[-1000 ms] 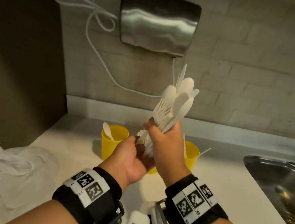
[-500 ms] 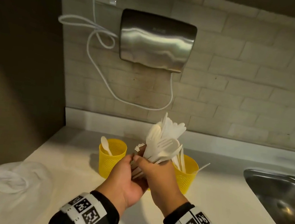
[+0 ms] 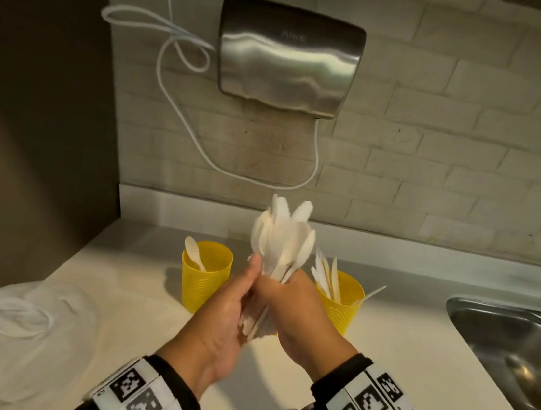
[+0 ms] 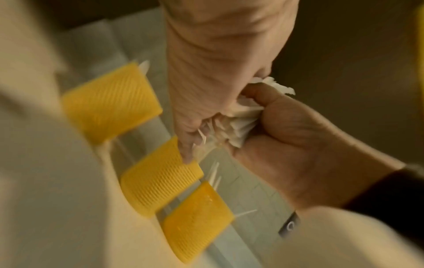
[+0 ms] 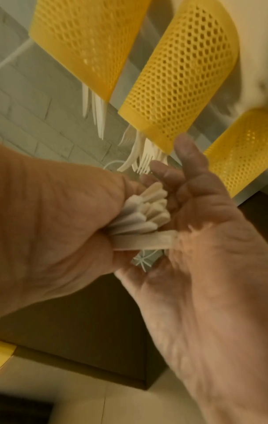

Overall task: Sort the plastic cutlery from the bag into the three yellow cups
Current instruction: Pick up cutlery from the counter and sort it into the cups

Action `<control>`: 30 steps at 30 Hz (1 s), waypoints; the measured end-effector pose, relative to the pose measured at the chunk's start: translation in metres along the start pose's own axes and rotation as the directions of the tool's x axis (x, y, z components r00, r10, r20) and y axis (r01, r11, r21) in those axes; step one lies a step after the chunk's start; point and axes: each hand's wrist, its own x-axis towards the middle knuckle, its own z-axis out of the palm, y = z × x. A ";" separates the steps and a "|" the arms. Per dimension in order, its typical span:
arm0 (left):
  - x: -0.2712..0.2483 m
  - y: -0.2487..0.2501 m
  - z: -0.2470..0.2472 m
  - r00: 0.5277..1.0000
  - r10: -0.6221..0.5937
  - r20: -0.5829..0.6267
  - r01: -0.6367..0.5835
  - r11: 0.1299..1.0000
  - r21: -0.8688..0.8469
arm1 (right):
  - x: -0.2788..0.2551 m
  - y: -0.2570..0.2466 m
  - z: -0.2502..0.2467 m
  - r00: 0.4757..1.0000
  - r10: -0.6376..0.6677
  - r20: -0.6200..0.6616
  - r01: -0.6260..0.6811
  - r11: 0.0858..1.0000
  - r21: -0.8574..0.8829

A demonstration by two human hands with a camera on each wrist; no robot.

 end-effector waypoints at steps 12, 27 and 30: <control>-0.009 -0.013 -0.028 0.999 -0.037 -0.016 0.036 0.998 -0.046 | -0.018 0.009 0.020 0.999 0.012 0.043 0.033 0.470 -0.882; -0.011 -0.016 -0.037 0.992 0.107 0.072 -0.093 0.979 -0.179 | -0.037 0.028 0.030 0.945 -0.298 -0.136 0.282 0.951 -0.128; -0.011 -0.023 -0.036 0.987 0.131 0.088 -0.121 0.987 -0.109 | -0.036 0.035 0.036 0.964 -0.170 -0.207 0.183 0.982 0.047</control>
